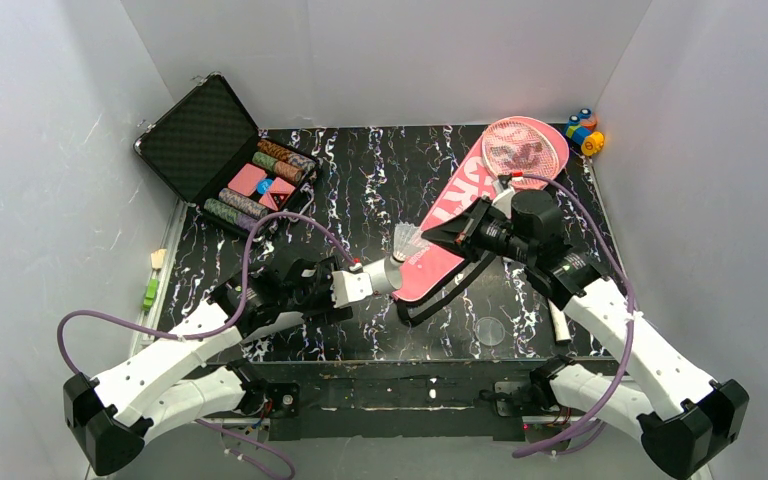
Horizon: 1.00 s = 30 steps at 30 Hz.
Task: Pack up the badminton gear
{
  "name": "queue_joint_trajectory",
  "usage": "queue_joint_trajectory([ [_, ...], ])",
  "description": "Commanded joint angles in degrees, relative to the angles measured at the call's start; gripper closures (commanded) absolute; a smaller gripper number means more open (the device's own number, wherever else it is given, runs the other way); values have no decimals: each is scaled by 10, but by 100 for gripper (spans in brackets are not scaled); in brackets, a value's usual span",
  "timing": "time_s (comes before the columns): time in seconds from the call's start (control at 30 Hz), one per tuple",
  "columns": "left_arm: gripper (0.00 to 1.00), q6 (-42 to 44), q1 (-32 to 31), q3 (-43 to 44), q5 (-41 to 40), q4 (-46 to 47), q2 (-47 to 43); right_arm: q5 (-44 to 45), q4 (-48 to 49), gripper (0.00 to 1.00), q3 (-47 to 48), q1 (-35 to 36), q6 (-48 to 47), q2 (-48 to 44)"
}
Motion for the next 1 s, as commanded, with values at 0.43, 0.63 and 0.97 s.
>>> queue_joint_trajectory([
  [0.43,53,1,-2,33,-4,20,-10,9,27,99,-42,56,20,-6],
  [0.63,53,1,-2,39,-3,22,-5,-1,53,99,-60,77,28,3],
  [0.97,54,1,-2,44,-1,22,-1,-34,-13,68,-29,82,-36,36],
])
